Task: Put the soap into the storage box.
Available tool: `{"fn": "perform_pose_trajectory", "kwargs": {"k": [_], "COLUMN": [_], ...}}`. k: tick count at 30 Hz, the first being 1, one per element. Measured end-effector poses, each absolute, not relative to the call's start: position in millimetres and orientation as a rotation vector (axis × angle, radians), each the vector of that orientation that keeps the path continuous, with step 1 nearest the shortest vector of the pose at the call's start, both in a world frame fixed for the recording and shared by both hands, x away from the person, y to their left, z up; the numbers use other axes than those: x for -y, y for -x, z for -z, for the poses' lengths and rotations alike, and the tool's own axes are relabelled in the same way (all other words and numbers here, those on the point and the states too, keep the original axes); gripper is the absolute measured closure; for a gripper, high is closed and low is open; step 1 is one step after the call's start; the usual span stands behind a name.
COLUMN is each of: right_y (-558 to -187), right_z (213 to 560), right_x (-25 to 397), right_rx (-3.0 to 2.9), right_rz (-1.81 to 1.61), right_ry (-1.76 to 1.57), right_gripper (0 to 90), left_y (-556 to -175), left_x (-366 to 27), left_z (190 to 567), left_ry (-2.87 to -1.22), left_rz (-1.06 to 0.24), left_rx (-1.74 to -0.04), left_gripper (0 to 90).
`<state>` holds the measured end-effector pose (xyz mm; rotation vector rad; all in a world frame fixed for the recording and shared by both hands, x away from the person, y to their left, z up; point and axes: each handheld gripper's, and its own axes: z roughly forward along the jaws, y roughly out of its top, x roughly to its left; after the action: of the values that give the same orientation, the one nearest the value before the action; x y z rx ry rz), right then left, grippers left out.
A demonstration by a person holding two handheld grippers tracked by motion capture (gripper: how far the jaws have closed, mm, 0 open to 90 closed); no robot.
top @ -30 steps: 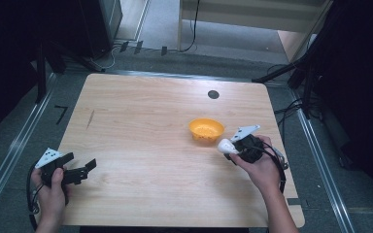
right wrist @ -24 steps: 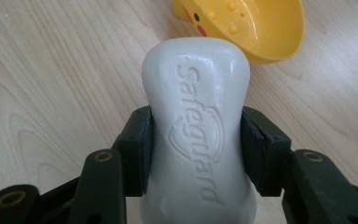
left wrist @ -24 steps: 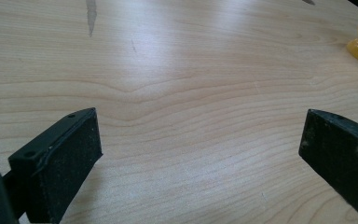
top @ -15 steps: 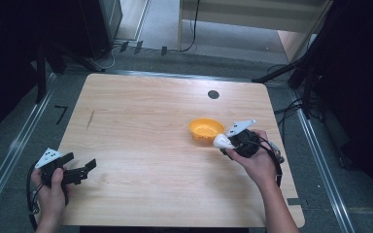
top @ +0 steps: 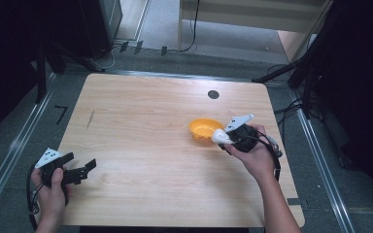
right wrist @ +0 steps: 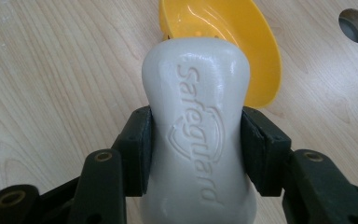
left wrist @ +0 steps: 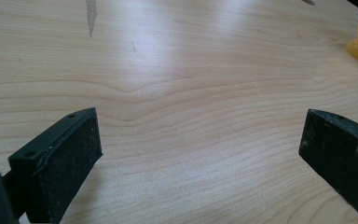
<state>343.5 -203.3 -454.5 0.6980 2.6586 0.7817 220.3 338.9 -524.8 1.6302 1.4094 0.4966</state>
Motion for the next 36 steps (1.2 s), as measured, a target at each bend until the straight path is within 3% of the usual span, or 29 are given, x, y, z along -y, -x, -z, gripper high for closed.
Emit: {"fn": "perform_pose_trajectory", "kwargs": {"k": [36], "right_y": [-383], "right_z": [442], "right_x": [177], "right_rx": [-2.726], "right_rz": [-0.746], "right_ry": [-0.51], "right_gripper": [50.2], "left_y": [-220], "left_x": [-340], "left_z": [525], "left_ry": [-1.628], "left_rz": [-0.49], "left_rx": [-1.409], "left_gripper": [0.0]}}
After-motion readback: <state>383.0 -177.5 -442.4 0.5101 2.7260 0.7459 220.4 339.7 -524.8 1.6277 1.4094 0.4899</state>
